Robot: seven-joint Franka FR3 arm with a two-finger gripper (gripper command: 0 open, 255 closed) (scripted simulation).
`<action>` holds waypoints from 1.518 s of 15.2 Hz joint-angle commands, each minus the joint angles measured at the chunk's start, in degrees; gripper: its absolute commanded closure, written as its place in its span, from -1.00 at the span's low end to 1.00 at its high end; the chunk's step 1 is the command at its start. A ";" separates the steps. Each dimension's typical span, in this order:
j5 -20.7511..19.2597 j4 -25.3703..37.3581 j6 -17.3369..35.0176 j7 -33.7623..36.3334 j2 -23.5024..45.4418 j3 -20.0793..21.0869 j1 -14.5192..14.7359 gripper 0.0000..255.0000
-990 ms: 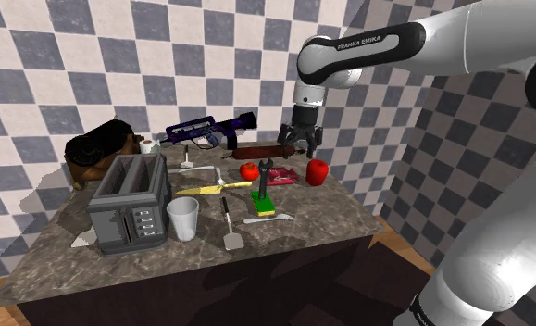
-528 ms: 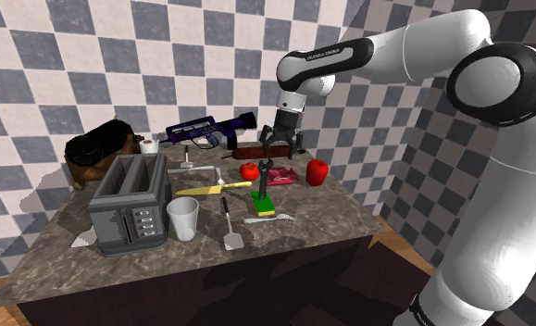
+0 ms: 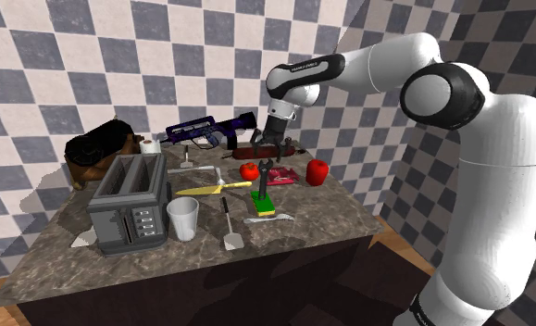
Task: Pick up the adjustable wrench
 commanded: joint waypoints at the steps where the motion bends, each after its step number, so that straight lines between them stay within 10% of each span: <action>1: 0.19 -0.59 1.22 -0.39 0.66 -0.02 -0.06 -1.00; 6: 0.42 -2.18 3.52 -1.08 1.47 0.03 0.00 -1.00; 7: 0.42 -2.19 3.53 -1.08 1.46 0.03 0.00 1.00; 23: -0.01 1.10 -1.03 0.27 0.02 -0.06 -0.12 1.00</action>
